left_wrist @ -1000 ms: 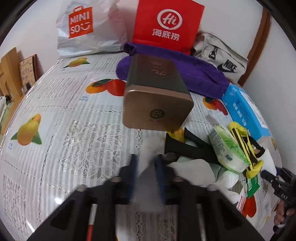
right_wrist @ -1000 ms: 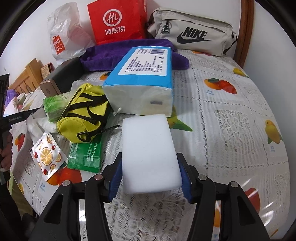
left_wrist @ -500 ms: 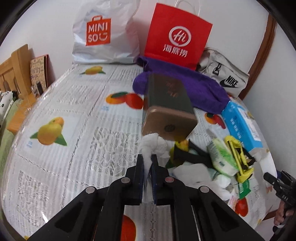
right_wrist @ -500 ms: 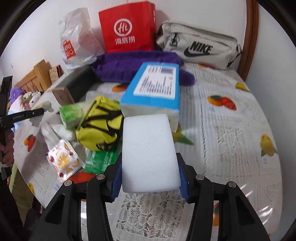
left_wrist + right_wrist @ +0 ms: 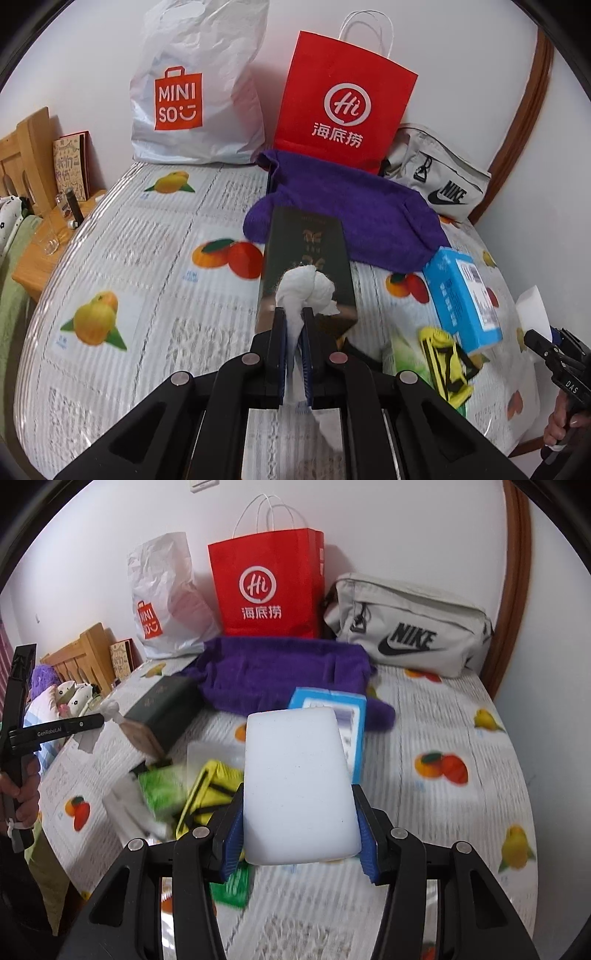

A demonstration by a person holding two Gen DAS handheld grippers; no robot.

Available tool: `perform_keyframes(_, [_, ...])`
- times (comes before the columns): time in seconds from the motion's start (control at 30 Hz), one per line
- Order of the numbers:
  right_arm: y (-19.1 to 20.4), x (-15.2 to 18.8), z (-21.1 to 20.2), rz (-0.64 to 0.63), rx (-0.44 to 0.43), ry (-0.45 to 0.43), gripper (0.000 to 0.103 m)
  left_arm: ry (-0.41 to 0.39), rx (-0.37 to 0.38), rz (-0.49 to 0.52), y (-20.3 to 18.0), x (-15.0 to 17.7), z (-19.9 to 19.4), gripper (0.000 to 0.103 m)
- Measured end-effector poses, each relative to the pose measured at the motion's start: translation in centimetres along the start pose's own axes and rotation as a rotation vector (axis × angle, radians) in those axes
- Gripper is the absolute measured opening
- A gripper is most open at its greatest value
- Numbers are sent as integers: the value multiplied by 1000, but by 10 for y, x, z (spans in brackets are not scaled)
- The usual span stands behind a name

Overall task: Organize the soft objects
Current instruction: 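Lay the white cloth on the purple towel with the left tool while the right tool sets the sponge there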

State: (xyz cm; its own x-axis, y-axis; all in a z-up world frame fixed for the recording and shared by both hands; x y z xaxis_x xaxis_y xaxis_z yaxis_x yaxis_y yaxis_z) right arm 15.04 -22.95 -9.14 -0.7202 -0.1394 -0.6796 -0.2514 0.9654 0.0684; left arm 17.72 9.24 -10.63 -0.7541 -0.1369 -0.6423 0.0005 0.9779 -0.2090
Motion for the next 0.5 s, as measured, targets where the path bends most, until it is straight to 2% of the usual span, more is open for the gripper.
perform_keyframes(0.1, [-1, -18, 8, -9, -5, -13, 51, -4, -27, 12, -5, -13, 3, 8])
perform_keyframes(0.5, [-11, -74, 51, -18, -19, -20, 51, -34, -51, 36, -23, -64, 13, 8])
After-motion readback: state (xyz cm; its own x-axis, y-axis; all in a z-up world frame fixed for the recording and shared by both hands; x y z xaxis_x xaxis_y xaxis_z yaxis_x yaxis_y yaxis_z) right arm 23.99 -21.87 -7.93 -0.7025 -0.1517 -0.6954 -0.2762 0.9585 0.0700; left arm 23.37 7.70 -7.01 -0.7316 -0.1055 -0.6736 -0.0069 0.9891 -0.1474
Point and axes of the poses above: each gripper's, at about its wrist camera, not at the fingertips, and z roughly the way its jaws point, y to its left, x to its underside, the point moved 1 cm from there along z, roughly the way its jaws point, and after that the axes turned 1 degree about z, right-handed, at the moved point
